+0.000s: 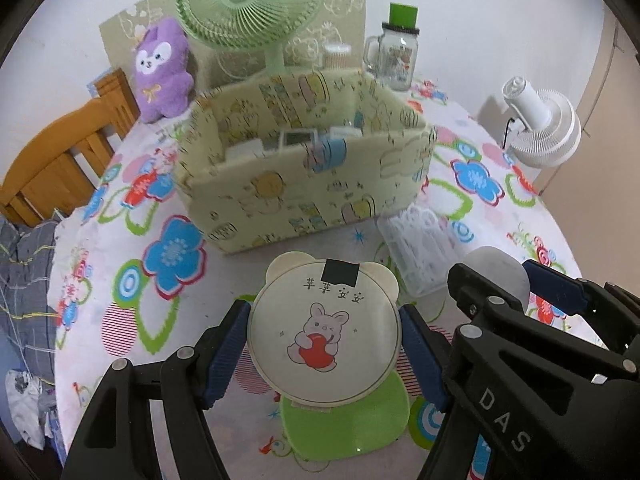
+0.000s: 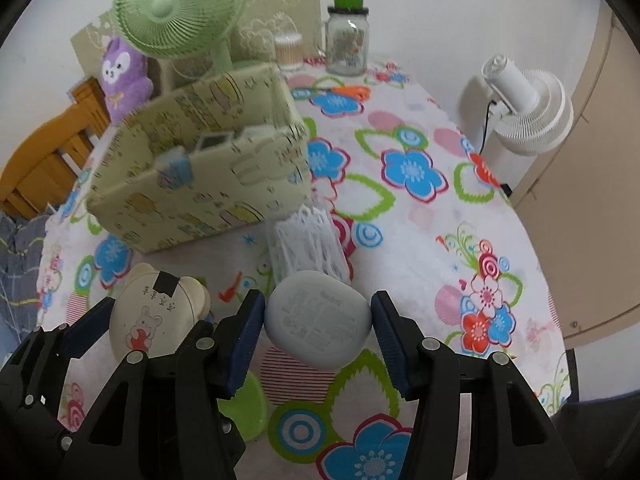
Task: Organize rigid objects
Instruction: 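Lift the bear container with the left tool while the right tool carries the oval case toward the box, then lower the bear container and oval case into the yellow box with both tools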
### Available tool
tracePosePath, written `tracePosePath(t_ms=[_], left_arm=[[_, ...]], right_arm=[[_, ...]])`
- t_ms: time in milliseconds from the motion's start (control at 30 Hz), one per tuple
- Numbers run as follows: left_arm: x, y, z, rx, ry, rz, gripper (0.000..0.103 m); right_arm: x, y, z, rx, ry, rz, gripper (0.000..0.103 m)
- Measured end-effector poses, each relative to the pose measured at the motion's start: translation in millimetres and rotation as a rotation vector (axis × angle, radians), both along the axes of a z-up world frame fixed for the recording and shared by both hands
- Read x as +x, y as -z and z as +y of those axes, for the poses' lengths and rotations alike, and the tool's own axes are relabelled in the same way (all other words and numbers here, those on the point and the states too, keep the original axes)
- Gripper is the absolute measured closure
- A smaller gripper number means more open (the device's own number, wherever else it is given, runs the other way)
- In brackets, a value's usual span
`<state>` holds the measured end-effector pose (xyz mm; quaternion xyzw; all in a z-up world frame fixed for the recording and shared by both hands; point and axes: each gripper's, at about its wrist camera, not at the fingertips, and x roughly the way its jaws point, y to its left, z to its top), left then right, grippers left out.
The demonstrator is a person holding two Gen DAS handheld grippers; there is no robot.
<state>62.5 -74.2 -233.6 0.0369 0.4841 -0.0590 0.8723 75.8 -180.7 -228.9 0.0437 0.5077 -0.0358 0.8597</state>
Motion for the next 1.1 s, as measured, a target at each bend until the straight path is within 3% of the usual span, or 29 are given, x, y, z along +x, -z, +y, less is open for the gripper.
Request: tracePosePath(t_ms=[600, 1100], left_arm=[[-18, -65, 21, 0.031, -0.081, -0.123, 0.027], [-13, -99, 27, 0.026, -0.113, -0.174, 0.027]], right_arm=[[-9, -66, 22, 0.033, -0.071, -0.124, 0.045], [-1, -104, 27, 0.036, -0.097, -0.179, 0.045]])
